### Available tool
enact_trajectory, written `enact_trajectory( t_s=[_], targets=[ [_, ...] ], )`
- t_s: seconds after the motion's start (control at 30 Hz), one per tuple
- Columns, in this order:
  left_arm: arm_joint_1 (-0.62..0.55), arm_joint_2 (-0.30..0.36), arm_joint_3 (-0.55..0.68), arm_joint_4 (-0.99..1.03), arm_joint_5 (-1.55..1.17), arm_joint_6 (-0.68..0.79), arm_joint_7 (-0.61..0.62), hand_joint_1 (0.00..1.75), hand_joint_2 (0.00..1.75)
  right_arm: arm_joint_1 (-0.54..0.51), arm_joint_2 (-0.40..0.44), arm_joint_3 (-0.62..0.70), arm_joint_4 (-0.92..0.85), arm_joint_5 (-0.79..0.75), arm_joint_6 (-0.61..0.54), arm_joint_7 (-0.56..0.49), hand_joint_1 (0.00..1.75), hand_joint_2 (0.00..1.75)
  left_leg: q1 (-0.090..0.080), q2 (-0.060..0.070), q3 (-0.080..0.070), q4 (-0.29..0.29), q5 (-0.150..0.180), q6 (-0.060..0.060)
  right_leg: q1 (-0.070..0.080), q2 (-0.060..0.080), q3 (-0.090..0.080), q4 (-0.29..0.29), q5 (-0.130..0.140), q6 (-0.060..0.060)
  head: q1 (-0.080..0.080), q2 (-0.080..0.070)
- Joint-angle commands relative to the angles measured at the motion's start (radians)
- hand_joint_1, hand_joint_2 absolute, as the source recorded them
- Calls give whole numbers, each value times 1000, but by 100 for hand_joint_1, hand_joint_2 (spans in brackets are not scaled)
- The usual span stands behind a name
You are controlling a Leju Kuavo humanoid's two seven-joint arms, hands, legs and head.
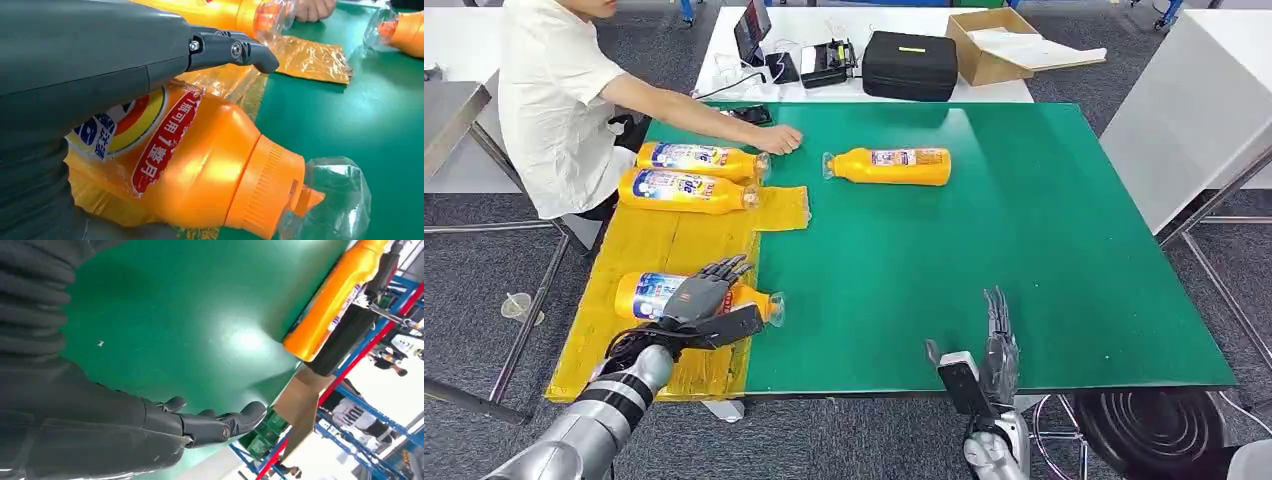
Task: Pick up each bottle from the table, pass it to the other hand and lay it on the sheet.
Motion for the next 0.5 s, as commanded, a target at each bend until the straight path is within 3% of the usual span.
enact_trajectory(
  t_s=[0.03, 0.13, 0.27, 0.3, 0.5],
  targets=[
    [6, -17, -74, 104, -1, -13, -22, 0, 0, -59, -18, 64, 78, -17, -45, -2, 0, 175, 0, 4, 3, -1, -1, 0, 1, 3, 2, -2, 0, -3, 0, 0],
    [3, -34, -82, 91, -2, 33, -19, 0, 0, -59, -18, 69, 77, -22, -54, -2, 0, 175, 1, 5, 3, 0, -2, 0, 2, 2, 2, -1, 0, -5, 0, 0],
    [32, -79, -49, -3, 71, 176, -107, 0, 0, -54, -20, 74, 70, -17, -59, -2, 0, 175, 0, 1, 1, 0, 0, 0, 0, 0, 1, -1, 0, -2, 0, 0],
    [52, -96, -46, -63, 124, 172, -150, 0, 175, -52, -19, 73, 65, -18, -61, -2, 0, 175, 0, 2, 1, 0, -1, 0, 1, 0, 1, -1, -1, -3, 0, 0],
    [119, -80, -109, -258, 301, 29, -244, 0, 175, -54, -25, 86, 60, -19, -68, -2, 0, 175, 0, 2, -4, 1, -1, 0, 1, 0, -4, 0, -1, -3, 0, 0]
  ],
)
